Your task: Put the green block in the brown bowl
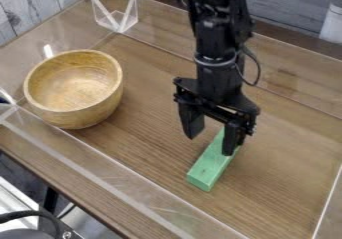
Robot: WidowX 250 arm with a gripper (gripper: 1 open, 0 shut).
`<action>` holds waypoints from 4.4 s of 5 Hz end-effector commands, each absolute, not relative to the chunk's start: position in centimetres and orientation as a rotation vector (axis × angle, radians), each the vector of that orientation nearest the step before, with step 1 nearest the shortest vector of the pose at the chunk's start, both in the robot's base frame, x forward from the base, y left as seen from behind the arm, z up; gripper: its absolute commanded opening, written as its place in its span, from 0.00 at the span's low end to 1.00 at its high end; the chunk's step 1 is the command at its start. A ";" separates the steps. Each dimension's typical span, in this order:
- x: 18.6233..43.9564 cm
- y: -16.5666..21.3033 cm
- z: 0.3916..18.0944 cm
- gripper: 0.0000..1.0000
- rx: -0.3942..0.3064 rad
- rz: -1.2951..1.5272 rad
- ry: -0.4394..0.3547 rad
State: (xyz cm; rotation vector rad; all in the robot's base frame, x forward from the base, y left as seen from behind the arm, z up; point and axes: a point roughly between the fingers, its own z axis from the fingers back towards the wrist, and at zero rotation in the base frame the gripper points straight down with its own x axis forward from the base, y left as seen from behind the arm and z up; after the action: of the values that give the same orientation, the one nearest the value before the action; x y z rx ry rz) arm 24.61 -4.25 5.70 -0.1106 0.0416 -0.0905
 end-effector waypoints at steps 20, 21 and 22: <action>24.7 16.3 6.9 1.00 0.026 0.230 -0.026; 24.9 16.2 6.6 1.00 0.020 0.234 -0.020; 25.1 16.1 6.4 1.00 0.012 0.239 -0.016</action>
State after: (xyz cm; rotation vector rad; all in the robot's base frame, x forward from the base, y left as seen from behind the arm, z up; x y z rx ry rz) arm 24.23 15.71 5.14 -0.0104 0.0274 0.2453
